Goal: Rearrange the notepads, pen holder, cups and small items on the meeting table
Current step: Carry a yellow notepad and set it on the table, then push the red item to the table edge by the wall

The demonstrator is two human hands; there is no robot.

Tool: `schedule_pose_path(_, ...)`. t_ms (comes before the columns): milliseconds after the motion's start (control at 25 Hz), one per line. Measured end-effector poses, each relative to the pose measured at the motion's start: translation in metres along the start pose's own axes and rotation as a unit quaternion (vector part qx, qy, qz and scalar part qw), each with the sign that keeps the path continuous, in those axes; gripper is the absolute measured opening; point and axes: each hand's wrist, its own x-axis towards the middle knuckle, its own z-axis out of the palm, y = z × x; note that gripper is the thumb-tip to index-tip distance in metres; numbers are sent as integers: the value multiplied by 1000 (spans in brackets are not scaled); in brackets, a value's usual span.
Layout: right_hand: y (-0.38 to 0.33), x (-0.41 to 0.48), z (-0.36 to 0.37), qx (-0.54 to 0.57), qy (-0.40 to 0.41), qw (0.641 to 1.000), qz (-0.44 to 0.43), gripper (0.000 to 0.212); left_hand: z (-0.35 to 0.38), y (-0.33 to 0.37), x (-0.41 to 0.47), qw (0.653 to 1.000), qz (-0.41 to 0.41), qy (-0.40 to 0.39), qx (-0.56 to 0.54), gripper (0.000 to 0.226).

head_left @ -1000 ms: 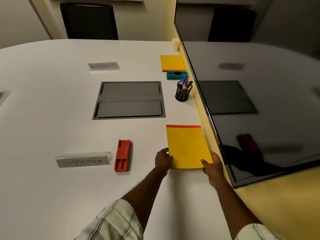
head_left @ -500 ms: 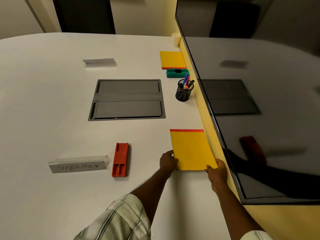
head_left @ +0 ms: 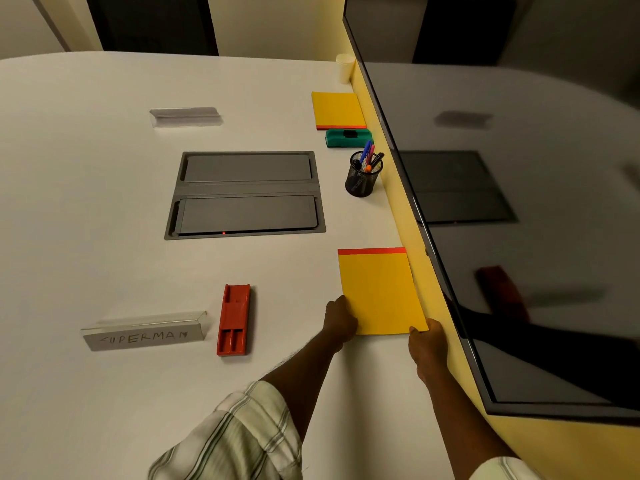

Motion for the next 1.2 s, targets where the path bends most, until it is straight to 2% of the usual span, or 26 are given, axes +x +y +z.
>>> schedule_pose_path(200, 8, 3, 8, -62, 21, 998, -17, 53, 1, -1, 0, 995, -16, -24, 91, 50)
schedule_pose_path(480, 10, -14, 32, -120, 30, 992, -16, 52, -3, -3, -3, 994, 2, -36, 100, 56)
schedule_pose_path(680, -2, -38, 50, -143, 34, 984, -105, 50, -20, -8, -19, 999, 12, 34, 0, 54)
schedule_pose_path(880, -19, -56, 69, -132, 13, 980, -151, 48, -47, -16, -41, 995, 30, 92, -8, 49)
schedule_pose_path(1200, -38, -108, 111, -128, -84, 965, -215, 51, -93, -27, -95, 982, 33, 183, -10, 46)
